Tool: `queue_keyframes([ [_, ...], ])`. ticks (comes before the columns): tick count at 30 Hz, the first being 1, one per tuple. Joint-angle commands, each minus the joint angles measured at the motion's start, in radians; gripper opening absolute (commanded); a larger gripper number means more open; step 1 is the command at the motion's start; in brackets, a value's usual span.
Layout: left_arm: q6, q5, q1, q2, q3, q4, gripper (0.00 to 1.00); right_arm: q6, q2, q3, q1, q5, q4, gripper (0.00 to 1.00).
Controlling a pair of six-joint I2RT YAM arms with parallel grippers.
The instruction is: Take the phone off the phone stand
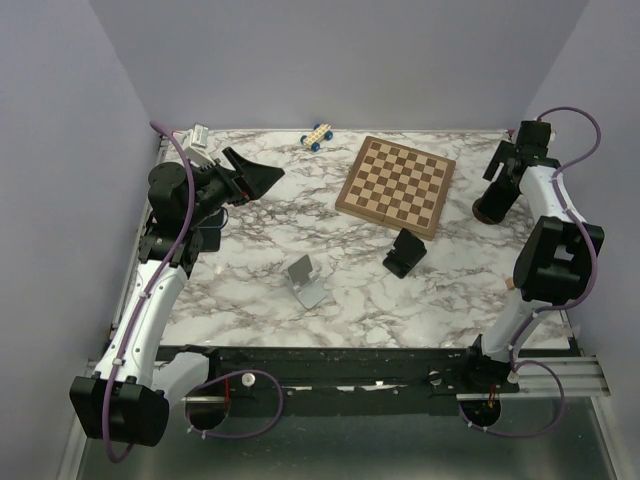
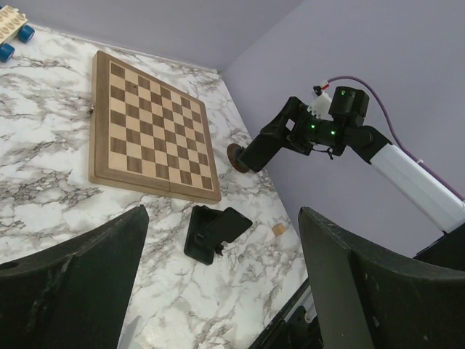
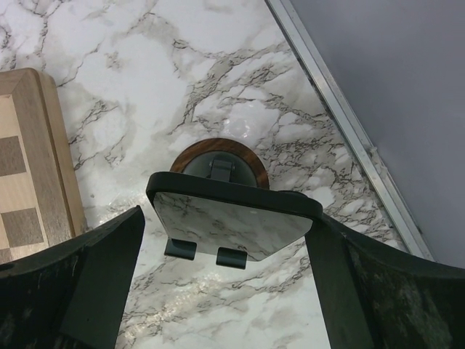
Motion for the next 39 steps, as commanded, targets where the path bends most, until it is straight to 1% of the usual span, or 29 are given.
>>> queue_keyframes([
  [1,0.002,0.026,-0.008,0.0,-0.012,0.028,0.92,0.02,-0.001,0.004,0.004,0.035,0.019,0.95],
  [7,0.005,0.028,-0.008,0.0,-0.01,0.027,0.92,0.014,0.007,0.012,0.005,0.045,0.035,0.89],
  [11,0.004,0.029,-0.007,0.001,-0.01,0.027,0.92,0.006,0.013,0.012,0.005,0.029,0.042,0.87],
  [19,0.002,0.032,-0.008,0.0,-0.01,0.029,0.92,0.006,0.028,0.017,0.008,0.057,0.039,0.83],
  [22,0.002,0.033,-0.007,0.0,-0.01,0.028,0.92,0.006,0.025,0.018,0.011,0.067,0.042,0.78],
  [28,0.006,0.032,-0.008,-0.002,-0.009,0.029,0.92,-0.009,0.001,0.022,0.029,0.09,0.046,0.55],
  [32,0.006,0.034,-0.007,-0.001,-0.009,0.028,0.92,-0.015,-0.038,0.017,0.036,0.096,0.053,0.36],
  [39,0.009,0.032,-0.008,-0.003,-0.009,0.029,0.92,-0.018,-0.13,-0.011,0.046,0.117,0.059,0.12],
])
